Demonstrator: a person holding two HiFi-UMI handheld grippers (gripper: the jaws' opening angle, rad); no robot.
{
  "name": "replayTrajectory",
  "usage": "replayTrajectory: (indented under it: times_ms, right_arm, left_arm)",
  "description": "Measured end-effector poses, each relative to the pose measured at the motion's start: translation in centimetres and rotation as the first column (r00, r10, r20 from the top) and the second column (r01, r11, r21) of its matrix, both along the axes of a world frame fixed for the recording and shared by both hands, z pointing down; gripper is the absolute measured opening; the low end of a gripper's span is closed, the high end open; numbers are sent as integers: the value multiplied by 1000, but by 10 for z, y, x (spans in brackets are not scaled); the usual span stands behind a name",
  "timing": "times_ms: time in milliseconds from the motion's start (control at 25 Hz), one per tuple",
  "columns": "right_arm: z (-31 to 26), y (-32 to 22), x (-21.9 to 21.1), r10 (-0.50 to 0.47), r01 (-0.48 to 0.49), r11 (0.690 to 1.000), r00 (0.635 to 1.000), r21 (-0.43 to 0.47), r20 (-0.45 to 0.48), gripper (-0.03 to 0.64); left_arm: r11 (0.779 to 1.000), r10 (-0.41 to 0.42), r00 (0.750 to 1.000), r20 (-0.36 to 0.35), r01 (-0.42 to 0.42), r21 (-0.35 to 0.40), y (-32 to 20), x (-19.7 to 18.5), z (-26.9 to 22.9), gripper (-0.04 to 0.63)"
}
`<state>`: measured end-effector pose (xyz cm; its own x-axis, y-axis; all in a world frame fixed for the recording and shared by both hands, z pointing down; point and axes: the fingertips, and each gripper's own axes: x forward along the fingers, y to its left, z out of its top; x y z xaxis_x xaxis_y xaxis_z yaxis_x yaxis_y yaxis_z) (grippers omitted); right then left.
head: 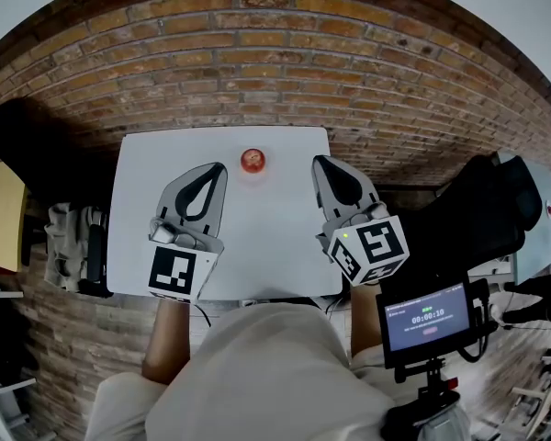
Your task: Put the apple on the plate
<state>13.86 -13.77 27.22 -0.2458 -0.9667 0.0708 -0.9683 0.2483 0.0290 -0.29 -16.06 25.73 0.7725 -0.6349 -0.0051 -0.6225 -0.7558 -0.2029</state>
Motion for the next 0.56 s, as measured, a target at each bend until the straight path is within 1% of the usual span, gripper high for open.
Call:
replayTrajectory:
  times_ms: [560]
  right_arm:
    - [1,3,11,3,-3,1000,1000,-7,-15,3]
  left_arm:
    - [1000,10,1000,0,-10,0,4,13,3,5]
